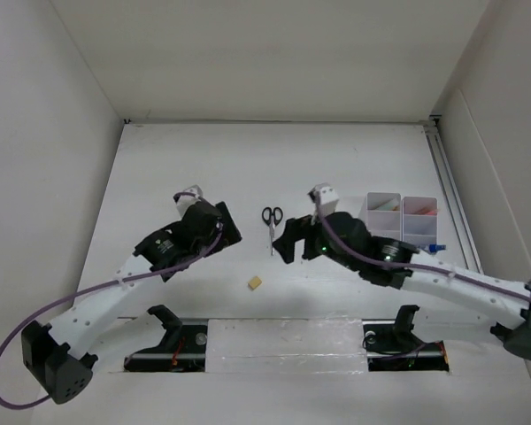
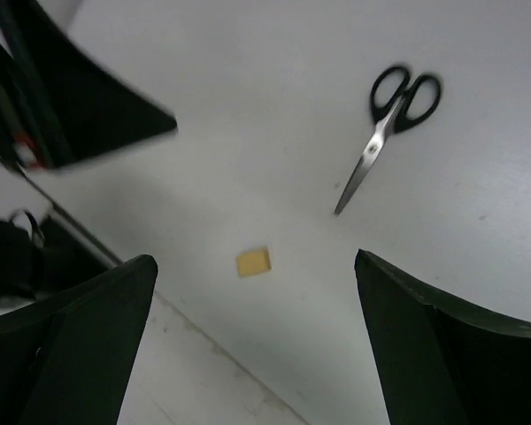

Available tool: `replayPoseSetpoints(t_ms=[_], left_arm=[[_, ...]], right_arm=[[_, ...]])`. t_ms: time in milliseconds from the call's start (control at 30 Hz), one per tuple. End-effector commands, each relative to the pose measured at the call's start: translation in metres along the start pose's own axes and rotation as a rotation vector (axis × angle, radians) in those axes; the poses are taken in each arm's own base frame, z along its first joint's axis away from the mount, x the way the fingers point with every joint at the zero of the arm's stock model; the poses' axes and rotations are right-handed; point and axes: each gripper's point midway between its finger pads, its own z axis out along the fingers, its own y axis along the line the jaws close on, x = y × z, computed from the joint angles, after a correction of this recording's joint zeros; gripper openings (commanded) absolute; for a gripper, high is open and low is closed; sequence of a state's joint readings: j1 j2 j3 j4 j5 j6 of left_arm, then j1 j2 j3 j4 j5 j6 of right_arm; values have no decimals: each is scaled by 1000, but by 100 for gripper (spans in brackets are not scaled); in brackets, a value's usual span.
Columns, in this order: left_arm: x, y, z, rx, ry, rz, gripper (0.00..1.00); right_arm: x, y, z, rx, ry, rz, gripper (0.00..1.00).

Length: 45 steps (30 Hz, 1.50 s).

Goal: Sort the stationery into containers
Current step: Pick up the stationery from the center of the board.

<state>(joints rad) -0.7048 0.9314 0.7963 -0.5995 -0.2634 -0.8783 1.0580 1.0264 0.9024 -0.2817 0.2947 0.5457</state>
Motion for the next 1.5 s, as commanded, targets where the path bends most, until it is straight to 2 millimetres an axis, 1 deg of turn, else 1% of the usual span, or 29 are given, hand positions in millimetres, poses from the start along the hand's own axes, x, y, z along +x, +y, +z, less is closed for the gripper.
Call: replayPoseSetpoints(t_ms=[0,33,67,100,133,167,200,233,300,333,367,400,433,467,500,567,600,633,733,800,833,867,933,1033,1100,1233,1367,1400,1467], left_arm=[[-60,13,-29,-91,-206,-144,100],[-72,30,-32,-158,-241,-162,100],[-84,44,-34,-228,-256,-165,100],[-88,43,-37,-228,-270,-153,100],[-97,58,-35,-290,-283,-178,100],[-102,64,-38,-312,-297,-192,100],[-106,66,-38,-326,-300,-187,100],[-113,67,-42,-326,-312,-180,100],[-125,83,-48,-387,-337,-196,100],[-135,87,-51,-395,-360,-193,100],[-143,105,-54,-443,-368,-189,100],[-153,105,-57,-416,-396,-196,100],[-154,111,-55,-413,-394,-185,100],[-156,113,-52,-403,-389,-176,100],[-163,110,-55,-376,-417,-185,100],[-156,107,-46,-340,-393,-166,100],[-156,107,-46,-340,-393,-166,100],[-156,107,-46,-340,-393,-166,100],[-159,104,-43,-326,-397,-167,100],[-156,104,-43,-319,-390,-157,100],[-157,101,-43,-306,-392,-158,100],[-158,101,-45,-300,-401,-160,100],[-158,101,-45,-300,-401,-160,100],[-156,102,-46,-300,-401,-160,100],[-155,101,-45,-294,-395,-150,100],[-156,96,-44,-275,-395,-144,100],[-155,94,-44,-269,-392,-138,100],[-155,94,-44,-269,-392,-138,100],[-155,93,-46,-264,-400,-139,100]], right_arm=[[30,47,25,-148,61,-54,100],[37,56,30,-161,79,-77,100],[52,69,36,-179,118,-120,100],[51,73,35,-182,106,-122,100],[61,76,44,-183,123,-154,100],[61,84,50,-212,114,-146,100],[67,84,57,-208,121,-158,98],[87,79,69,-196,169,-196,96],[95,82,81,-183,180,-207,93],[104,79,86,-170,201,-215,93],[120,72,97,-153,230,-242,93],[121,70,103,-129,226,-256,92],[124,68,109,-115,231,-261,91],[141,59,117,-83,265,-279,89],[142,60,122,-83,268,-289,87],[148,61,129,-75,280,-294,86],[157,53,134,-50,296,-306,86],[156,53,137,-35,291,-309,86],[161,42,140,19,306,-321,85],[162,43,142,19,306,-321,83],[171,36,142,38,338,-336,82],[167,38,142,37,335,-335,79],[170,35,144,59,342,-335,79],[182,28,139,63,380,-335,78],[178,29,136,60,372,-322,75],[188,16,130,99,403,-322,75],[199,18,121,89,430,-327,75],[196,20,120,86,422,-313,75],[205,16,116,92,440,-317,75]])
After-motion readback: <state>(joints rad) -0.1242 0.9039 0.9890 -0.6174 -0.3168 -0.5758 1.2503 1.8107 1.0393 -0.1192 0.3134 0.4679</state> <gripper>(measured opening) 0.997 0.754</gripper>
